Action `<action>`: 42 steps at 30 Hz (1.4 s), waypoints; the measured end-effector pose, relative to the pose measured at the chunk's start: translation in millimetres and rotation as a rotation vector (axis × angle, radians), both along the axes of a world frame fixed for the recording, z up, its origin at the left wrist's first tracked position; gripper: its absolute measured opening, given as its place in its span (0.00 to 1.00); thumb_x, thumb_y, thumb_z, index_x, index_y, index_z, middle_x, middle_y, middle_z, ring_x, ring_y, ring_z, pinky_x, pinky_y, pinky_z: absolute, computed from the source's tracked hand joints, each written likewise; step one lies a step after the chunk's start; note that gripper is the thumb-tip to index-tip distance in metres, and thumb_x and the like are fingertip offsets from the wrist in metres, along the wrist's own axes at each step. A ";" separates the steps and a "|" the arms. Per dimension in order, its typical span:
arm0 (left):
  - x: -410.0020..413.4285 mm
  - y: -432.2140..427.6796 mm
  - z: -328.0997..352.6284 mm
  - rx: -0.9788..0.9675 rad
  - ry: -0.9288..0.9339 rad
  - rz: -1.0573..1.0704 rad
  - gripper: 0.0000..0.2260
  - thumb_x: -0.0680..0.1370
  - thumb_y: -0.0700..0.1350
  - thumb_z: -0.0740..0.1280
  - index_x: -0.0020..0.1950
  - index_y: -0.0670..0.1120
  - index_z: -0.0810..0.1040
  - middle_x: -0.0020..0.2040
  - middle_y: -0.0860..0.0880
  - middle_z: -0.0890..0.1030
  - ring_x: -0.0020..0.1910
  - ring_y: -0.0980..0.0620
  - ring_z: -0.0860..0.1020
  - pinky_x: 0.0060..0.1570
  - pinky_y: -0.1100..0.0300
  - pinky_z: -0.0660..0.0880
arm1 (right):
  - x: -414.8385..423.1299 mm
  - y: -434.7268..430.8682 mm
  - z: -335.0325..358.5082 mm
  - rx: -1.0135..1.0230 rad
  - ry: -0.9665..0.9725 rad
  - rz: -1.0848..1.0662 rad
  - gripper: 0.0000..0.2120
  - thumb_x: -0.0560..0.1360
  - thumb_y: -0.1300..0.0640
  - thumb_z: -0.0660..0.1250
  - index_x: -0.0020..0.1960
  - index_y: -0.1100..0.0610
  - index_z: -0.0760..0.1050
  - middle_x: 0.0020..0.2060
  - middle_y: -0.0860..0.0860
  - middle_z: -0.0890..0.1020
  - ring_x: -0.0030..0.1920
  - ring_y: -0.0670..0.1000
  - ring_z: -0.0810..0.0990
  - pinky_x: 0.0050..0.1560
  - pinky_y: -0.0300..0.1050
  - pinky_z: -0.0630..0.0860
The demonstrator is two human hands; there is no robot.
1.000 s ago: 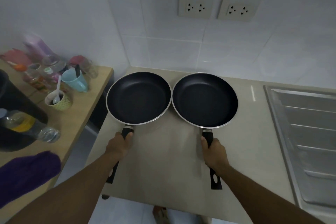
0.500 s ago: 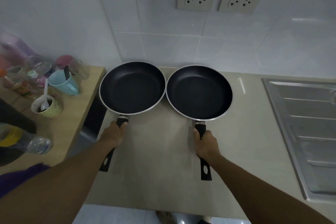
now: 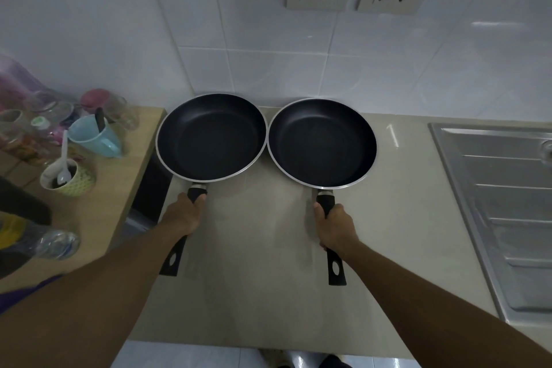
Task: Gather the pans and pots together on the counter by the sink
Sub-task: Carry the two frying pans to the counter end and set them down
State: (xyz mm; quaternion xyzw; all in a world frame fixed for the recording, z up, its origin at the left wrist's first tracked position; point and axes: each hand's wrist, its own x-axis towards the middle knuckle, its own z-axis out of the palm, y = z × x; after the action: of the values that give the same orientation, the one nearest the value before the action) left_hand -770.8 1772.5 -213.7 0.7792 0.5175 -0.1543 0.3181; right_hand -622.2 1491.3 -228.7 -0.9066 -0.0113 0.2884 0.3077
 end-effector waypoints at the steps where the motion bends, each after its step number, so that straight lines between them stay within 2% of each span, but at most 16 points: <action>1: 0.2 -0.3 0.1 -0.001 0.003 -0.002 0.28 0.82 0.60 0.53 0.70 0.38 0.64 0.59 0.33 0.76 0.55 0.34 0.78 0.57 0.42 0.77 | 0.0 0.0 -0.3 0.001 0.003 -0.002 0.22 0.81 0.39 0.58 0.53 0.59 0.66 0.43 0.57 0.79 0.43 0.60 0.83 0.47 0.60 0.82; 9: 3.2 3.4 -1.0 0.014 0.021 -0.003 0.29 0.82 0.61 0.52 0.71 0.38 0.63 0.63 0.33 0.74 0.57 0.33 0.78 0.59 0.42 0.76 | 0.9 -1.7 2.9 0.024 0.045 -0.001 0.22 0.81 0.39 0.57 0.55 0.60 0.66 0.44 0.59 0.80 0.42 0.60 0.83 0.44 0.57 0.83; 14: 3.2 3.9 -2.5 0.034 0.041 -0.008 0.29 0.82 0.62 0.52 0.70 0.38 0.64 0.61 0.33 0.76 0.56 0.34 0.78 0.56 0.44 0.76 | 2.8 -2.5 4.1 0.018 0.074 0.008 0.23 0.81 0.39 0.57 0.56 0.60 0.66 0.46 0.60 0.81 0.39 0.60 0.83 0.41 0.54 0.83; 17: 5.8 1.4 2.7 0.094 0.071 -0.070 0.29 0.83 0.59 0.51 0.70 0.36 0.66 0.65 0.33 0.74 0.61 0.35 0.75 0.57 0.48 0.72 | 6.5 -1.8 7.2 0.022 0.125 -0.008 0.23 0.80 0.39 0.58 0.57 0.61 0.66 0.45 0.60 0.80 0.32 0.56 0.82 0.35 0.50 0.83; 18: 6.5 -0.2 6.1 0.121 0.082 -0.105 0.28 0.84 0.58 0.51 0.69 0.35 0.67 0.65 0.34 0.74 0.62 0.35 0.75 0.58 0.48 0.72 | 7.5 -3.0 8.3 0.012 0.134 0.000 0.24 0.80 0.39 0.58 0.58 0.61 0.66 0.46 0.59 0.80 0.33 0.56 0.83 0.36 0.50 0.83; 20: 6.6 -3.3 16.9 0.186 0.095 -0.199 0.25 0.84 0.54 0.51 0.68 0.36 0.70 0.65 0.35 0.74 0.62 0.37 0.75 0.58 0.48 0.72 | 11.5 -7.0 8.9 -0.073 0.075 0.097 0.27 0.80 0.38 0.57 0.61 0.62 0.68 0.49 0.58 0.79 0.43 0.58 0.83 0.45 0.52 0.82; 22: 8.1 -7.1 30.5 0.252 0.102 -0.308 0.21 0.84 0.53 0.53 0.61 0.39 0.76 0.63 0.37 0.76 0.59 0.39 0.76 0.55 0.49 0.73 | 16.3 -13.3 12.2 -0.181 -0.029 0.192 0.28 0.80 0.37 0.57 0.61 0.61 0.69 0.51 0.57 0.79 0.48 0.57 0.79 0.50 0.51 0.78; 24: 15.5 -14.3 47.1 0.340 0.092 -0.425 0.17 0.82 0.50 0.55 0.53 0.40 0.78 0.59 0.38 0.78 0.56 0.40 0.77 0.54 0.50 0.75 | 20.9 -22.0 18.6 -0.198 -0.100 0.212 0.29 0.79 0.35 0.56 0.63 0.60 0.69 0.55 0.58 0.79 0.51 0.57 0.78 0.52 0.51 0.76; 27: 41.9 -33.6 72.1 0.409 0.018 -0.566 0.17 0.81 0.50 0.56 0.59 0.39 0.75 0.61 0.38 0.77 0.59 0.38 0.76 0.59 0.47 0.74 | 27.3 -38.2 34.4 -0.147 -0.169 0.209 0.37 0.77 0.31 0.55 0.72 0.59 0.67 0.65 0.59 0.76 0.62 0.59 0.77 0.61 0.53 0.74; 31: 83.3 -78.0 95.6 0.189 -0.185 -0.756 0.23 0.82 0.56 0.56 0.72 0.45 0.69 0.69 0.42 0.73 0.68 0.41 0.72 0.67 0.48 0.69 | 35.1 -74.4 62.4 -0.086 -0.192 0.228 0.41 0.75 0.27 0.53 0.77 0.55 0.63 0.71 0.57 0.73 0.68 0.57 0.73 0.69 0.54 0.70; 33: 103.0 -105.4 104.9 0.097 -0.250 -0.809 0.27 0.81 0.60 0.56 0.78 0.49 0.62 0.74 0.46 0.69 0.72 0.45 0.69 0.70 0.49 0.66 | 39.7 -99.1 76.5 -0.063 -0.180 0.222 0.41 0.75 0.27 0.52 0.78 0.54 0.62 0.74 0.55 0.70 0.72 0.57 0.71 0.71 0.53 0.67; 35: 122.8 -135.6 112.5 0.065 -0.259 -0.886 0.29 0.80 0.63 0.54 0.79 0.53 0.59 0.77 0.48 0.65 0.75 0.47 0.66 0.73 0.48 0.64 | 42.9 -127.7 89.9 -0.049 -0.184 0.202 0.42 0.75 0.26 0.51 0.79 0.53 0.61 0.76 0.53 0.68 0.74 0.55 0.68 0.73 0.52 0.63; 38: 148.2 -181.0 124.6 0.031 -0.254 -0.972 0.33 0.77 0.68 0.52 0.79 0.55 0.58 0.79 0.52 0.61 0.78 0.50 0.61 0.75 0.49 0.59 | 45.4 -172.2 106.5 -0.052 -0.212 0.163 0.44 0.73 0.24 0.49 0.79 0.51 0.61 0.77 0.52 0.66 0.76 0.55 0.64 0.76 0.55 0.59; 42: 178.2 -251.9 143.5 -0.027 -0.260 -1.074 0.36 0.74 0.73 0.50 0.78 0.57 0.60 0.79 0.55 0.61 0.78 0.53 0.60 0.76 0.49 0.58 | 46.0 -242.4 126.4 -0.033 -0.283 0.042 0.43 0.74 0.25 0.50 0.78 0.52 0.62 0.76 0.53 0.68 0.75 0.56 0.66 0.74 0.52 0.60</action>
State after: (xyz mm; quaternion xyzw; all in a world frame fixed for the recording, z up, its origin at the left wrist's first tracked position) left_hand -592.6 1520.6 -70.2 0.9422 0.0018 -0.2039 0.2657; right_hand -576.2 1248.9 -102.3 -0.9428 -0.0688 0.1640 0.2820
